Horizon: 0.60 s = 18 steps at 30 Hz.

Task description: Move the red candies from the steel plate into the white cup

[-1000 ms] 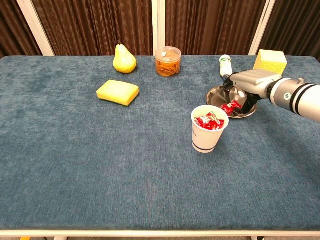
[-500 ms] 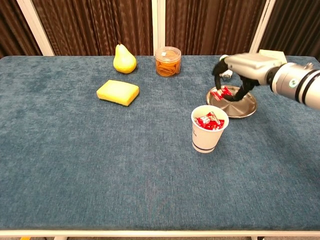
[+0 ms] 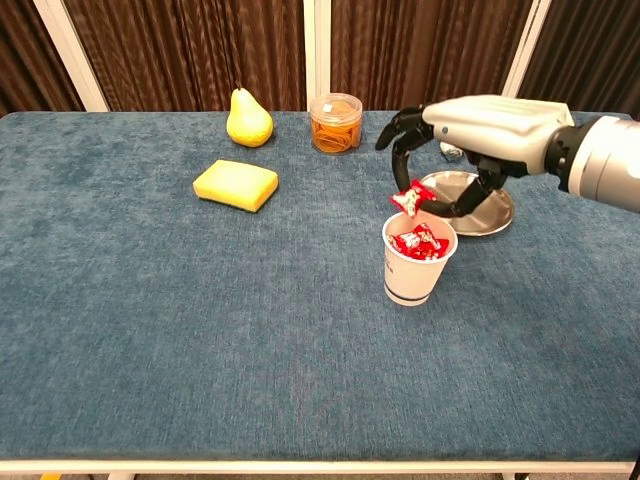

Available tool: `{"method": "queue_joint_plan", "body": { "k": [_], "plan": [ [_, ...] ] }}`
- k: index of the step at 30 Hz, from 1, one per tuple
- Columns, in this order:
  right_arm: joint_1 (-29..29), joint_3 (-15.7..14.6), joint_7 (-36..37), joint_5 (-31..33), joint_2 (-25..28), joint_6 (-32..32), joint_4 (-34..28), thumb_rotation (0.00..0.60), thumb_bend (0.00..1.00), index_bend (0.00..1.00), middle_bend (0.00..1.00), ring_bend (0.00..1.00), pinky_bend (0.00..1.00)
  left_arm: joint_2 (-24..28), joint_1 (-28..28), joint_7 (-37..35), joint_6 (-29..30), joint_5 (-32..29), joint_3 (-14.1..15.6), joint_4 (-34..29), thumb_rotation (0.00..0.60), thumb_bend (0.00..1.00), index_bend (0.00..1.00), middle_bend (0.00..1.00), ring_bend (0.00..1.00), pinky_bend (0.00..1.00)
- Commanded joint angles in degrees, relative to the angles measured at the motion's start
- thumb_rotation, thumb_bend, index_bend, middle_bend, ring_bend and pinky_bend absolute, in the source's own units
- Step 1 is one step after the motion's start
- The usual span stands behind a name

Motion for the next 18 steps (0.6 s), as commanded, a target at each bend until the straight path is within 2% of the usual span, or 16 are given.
{"method": "queue_joint_plan", "body": {
  "k": [1,10,18],
  "plan": [
    [-0.2,-0.6,-0.4,-0.4,0.0,-0.1,-0.2,0.6,0.34,0.5,0.14,0.0,0.0,0.0,-0.1,0.1,-0.1,0.0,0.0,-0.1,0.6,0.09,0.31,0.24,0.21,0.22],
    [-0.4,-1.6,-1.6,-0.7,0.3,-0.6,-1.1,0.6,0.34,0.36,0.11,0.0,0.0,0.0,0.0,0.0,0.1,0.1,-0.1,0.0,0.6,0.09,0.31,0.24,0.21,0.22],
    [-1.2,-1.9,-1.6,-0.5,2.2,0.0,-3.0,0.6,0.34,0.34,0.11,0.0,0.0,-0.1,-0.1,0.0,0.1,0.2,-0.1,0.1,0.6,0.09,0.31,0.24,0.21,0.22]
  ]
}}
